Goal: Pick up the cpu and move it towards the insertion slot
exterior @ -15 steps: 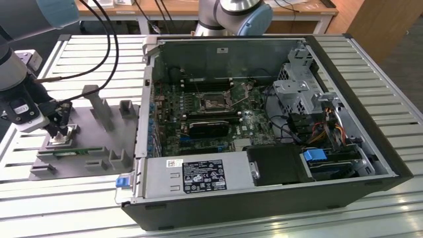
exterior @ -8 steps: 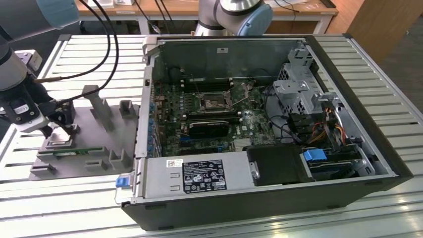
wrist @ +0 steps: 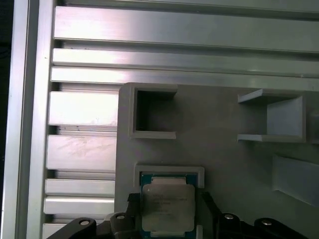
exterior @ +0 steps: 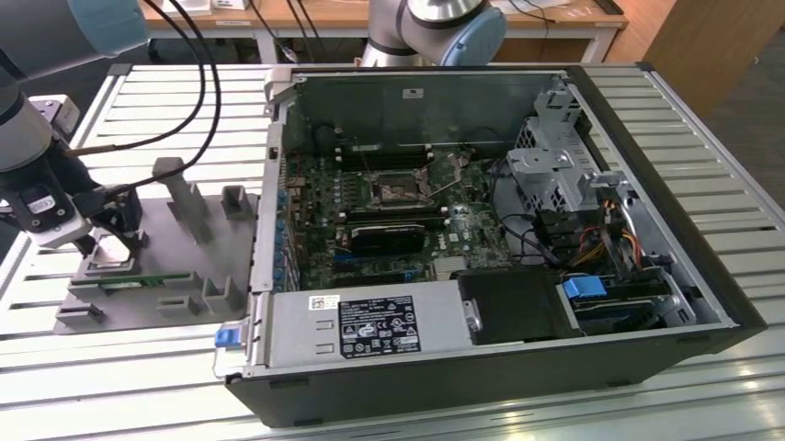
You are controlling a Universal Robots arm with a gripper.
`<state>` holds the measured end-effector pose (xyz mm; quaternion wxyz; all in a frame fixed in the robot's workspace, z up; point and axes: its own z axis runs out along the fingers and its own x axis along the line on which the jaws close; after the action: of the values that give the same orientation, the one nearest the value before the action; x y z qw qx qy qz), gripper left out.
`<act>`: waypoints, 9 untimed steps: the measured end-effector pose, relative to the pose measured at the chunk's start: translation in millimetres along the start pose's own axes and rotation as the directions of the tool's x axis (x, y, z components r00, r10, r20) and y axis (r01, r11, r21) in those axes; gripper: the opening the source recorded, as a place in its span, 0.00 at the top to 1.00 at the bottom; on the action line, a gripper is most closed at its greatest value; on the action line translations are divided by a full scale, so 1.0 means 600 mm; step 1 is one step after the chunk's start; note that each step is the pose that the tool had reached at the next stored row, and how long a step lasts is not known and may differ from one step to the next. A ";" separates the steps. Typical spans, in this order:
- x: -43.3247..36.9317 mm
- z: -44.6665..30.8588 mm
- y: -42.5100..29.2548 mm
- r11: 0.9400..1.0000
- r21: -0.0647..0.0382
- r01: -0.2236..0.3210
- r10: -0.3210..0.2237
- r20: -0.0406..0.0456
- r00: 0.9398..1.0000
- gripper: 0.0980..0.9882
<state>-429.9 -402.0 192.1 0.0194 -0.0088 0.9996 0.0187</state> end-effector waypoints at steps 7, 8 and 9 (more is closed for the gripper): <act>0.001 0.007 0.000 1.000 0.000 0.000 0.000 0.000 1.000 0.45; 0.001 0.008 0.000 1.000 0.000 0.000 0.000 0.000 1.000 0.45; 0.001 0.009 0.000 1.000 0.000 0.000 0.000 0.000 1.000 0.45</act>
<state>-430.4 -401.9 186.7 0.0196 -0.0088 0.9996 0.0188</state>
